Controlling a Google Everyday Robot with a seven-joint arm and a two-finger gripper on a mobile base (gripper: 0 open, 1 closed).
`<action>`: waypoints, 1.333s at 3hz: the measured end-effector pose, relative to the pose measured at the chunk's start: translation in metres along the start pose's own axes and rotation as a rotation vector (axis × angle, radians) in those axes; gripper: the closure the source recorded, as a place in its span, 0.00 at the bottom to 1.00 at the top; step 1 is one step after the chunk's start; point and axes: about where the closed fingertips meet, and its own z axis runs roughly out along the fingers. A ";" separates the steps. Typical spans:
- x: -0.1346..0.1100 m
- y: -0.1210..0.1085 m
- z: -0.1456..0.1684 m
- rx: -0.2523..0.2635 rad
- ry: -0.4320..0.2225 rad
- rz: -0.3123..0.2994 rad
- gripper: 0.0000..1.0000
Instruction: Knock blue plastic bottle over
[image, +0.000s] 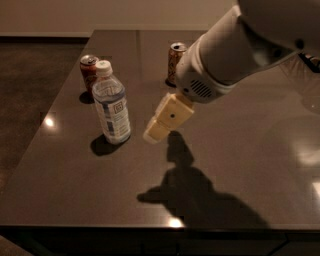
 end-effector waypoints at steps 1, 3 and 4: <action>-0.021 0.005 0.029 0.029 -0.062 0.076 0.00; -0.063 0.018 0.064 0.081 -0.237 0.169 0.00; -0.083 0.024 0.078 0.098 -0.276 0.178 0.00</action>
Offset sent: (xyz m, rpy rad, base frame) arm 0.0353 0.0919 -0.0236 0.3407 -0.0700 -0.1642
